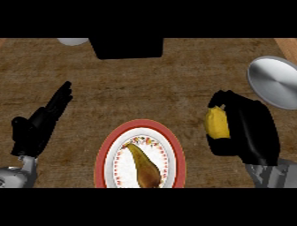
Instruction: Pick the lemon from the plate and place it in the pan
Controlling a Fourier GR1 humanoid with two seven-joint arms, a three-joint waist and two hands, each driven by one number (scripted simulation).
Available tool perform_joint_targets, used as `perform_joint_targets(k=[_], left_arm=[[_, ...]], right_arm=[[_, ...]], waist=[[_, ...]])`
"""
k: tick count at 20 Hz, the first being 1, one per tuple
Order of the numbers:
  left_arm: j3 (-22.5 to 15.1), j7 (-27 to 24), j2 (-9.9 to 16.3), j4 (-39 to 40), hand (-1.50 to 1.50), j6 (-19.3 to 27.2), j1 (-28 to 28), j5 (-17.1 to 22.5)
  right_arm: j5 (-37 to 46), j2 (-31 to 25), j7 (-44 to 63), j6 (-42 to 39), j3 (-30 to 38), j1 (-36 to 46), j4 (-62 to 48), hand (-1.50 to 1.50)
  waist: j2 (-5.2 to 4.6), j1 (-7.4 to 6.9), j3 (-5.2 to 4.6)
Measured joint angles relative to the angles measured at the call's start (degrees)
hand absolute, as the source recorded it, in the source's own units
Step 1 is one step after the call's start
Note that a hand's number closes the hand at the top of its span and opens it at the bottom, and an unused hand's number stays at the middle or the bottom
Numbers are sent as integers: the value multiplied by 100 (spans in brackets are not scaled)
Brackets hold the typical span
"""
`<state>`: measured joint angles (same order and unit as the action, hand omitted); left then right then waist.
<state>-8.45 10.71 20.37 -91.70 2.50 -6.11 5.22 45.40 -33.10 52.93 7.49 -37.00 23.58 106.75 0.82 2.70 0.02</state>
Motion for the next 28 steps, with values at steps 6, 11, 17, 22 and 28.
perform_joint_targets(k=[6, 11, 17, 22, 28], left_arm=[[-44, -35, -88, -50, 0, -90, -20, -120], [-30, -37, -188, 73, 0, -145, -197, -188], [28, -17, -266, 58, 0, -265, -182, -220], [63, -92, -350, 216, 0, -344, -276, -279], [57, 76, -454, 46, 0, -361, -285, -369]], right_arm=[[179, -366, -153, 564, 871, -830, 596, 150], [-378, -269, -922, 1314, 1699, -1199, 124, 150], [-1181, -248, -2399, 1664, 2613, -1138, -1253, 150], [-1314, -141, -3552, 2058, 3163, -704, -2897, 150], [-1582, -117, -4956, 2252, 3816, 128, -4947, 150]], waist=[[-53, -150, 0], [-82, -216, 4], [-93, -288, 3], [-109, -331, 5], [-114, -376, 7]])
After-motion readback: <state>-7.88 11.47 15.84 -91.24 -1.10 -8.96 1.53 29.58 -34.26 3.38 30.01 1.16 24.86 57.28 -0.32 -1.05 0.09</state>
